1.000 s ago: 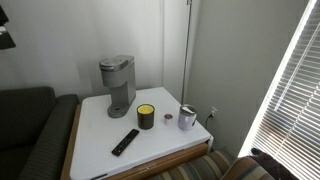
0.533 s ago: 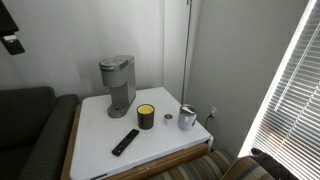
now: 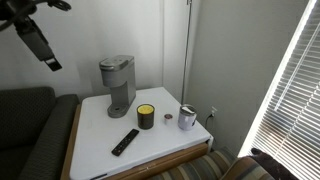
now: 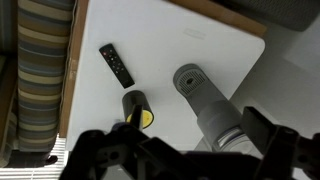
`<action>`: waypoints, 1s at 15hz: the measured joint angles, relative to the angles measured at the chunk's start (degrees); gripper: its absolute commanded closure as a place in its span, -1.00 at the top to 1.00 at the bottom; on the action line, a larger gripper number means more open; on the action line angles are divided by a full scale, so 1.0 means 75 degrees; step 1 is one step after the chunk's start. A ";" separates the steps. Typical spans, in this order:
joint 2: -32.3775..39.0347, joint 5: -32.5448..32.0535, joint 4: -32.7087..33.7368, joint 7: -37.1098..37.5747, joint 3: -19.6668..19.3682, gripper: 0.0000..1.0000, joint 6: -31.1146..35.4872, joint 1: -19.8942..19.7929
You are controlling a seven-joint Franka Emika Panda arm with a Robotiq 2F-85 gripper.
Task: Open the top compartment of the coffee maker.
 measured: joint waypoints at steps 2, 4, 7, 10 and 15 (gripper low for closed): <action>0.0609 0.0390 0.0046 0.0098 -0.0018 1.00 0.0626 0.0123; 0.1048 0.0620 0.0179 0.0093 -0.0079 1.00 0.0826 0.0280; 0.1163 0.0645 0.0283 0.0094 -0.0086 1.00 0.0815 0.0305; 0.1075 0.0645 0.0269 0.0098 -0.0022 1.00 0.0839 0.0369; 0.1759 0.1199 0.0284 -0.0003 0.0013 0.24 0.1831 0.0740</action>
